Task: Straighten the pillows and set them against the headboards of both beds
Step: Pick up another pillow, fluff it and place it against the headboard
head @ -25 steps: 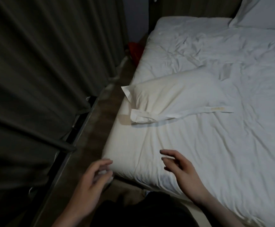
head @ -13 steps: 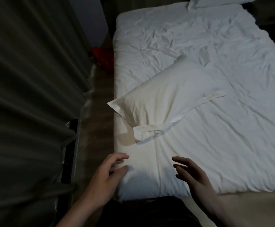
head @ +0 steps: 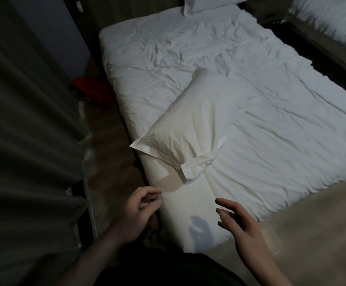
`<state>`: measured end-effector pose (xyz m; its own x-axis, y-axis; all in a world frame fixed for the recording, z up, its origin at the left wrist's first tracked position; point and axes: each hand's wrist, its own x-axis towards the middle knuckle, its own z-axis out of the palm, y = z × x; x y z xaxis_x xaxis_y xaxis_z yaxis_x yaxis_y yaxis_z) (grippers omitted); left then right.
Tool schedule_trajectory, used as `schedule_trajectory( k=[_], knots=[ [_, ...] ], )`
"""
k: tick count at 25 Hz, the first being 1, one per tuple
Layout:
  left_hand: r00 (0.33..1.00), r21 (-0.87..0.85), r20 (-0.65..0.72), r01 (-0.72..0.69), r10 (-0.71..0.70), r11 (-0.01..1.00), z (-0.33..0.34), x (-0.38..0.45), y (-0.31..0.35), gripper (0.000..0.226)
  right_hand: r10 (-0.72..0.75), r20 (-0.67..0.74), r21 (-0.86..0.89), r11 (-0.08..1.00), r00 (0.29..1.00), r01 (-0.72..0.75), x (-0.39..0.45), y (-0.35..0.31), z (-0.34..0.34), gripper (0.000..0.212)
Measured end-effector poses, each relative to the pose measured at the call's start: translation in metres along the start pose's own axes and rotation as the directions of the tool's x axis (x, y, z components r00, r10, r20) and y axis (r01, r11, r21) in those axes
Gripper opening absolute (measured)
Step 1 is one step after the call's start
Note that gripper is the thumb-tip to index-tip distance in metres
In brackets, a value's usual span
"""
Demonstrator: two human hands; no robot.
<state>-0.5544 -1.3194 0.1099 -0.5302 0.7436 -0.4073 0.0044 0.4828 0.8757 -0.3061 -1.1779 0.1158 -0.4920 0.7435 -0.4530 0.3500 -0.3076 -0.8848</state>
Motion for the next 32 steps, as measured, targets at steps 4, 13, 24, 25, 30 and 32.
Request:
schedule_trajectory(
  k=[4, 13, 24, 25, 30, 32],
  knots=[
    [1.0, 0.039, 0.009, -0.018, 0.018, 0.999, 0.005, -0.008, -0.01, 0.02, -0.006, 0.003, 0.015, 1.0, 1.0, 0.006, 0.013, 0.005, 0.005, 0.025],
    [0.994, 0.101, 0.103, 0.026, -0.036, 0.995, -0.048, 0.083, -0.01, 0.033, 0.05, -0.132, 0.04, 0.998, 0.99, -0.045, 0.086, 0.005, 0.033, 0.026],
    [0.925, 0.51, 0.289, 0.068, -0.245, 0.858, -0.098, 0.395, -0.05, 0.033, 0.308, -0.482, 0.067, 0.946, 0.82, -0.316, 0.289, 0.021, 0.119, 0.045],
    [0.921, 0.561, 0.286, 0.062, -0.264, 0.825, -0.096, 0.418, -0.06, 0.04, 0.341, -0.514, 0.062, 0.93, 0.787, -0.363, 0.305, 0.031, 0.119, 0.058],
    [0.857, 0.61, 0.186, 0.282, -0.48, 0.741, -0.09, 0.483, -0.101, 0.126, 0.561, -0.504, 0.169, 0.809, 0.657, -0.562, 0.357, 0.073, 0.126, 0.103],
    [0.787, 0.516, 0.159, 0.449, -0.597, 0.729, -0.088, 0.496, -0.119, 0.15, 0.601, -0.493, 0.212, 0.784, 0.629, -0.583, 0.369, 0.086, 0.128, 0.103]
  ],
)
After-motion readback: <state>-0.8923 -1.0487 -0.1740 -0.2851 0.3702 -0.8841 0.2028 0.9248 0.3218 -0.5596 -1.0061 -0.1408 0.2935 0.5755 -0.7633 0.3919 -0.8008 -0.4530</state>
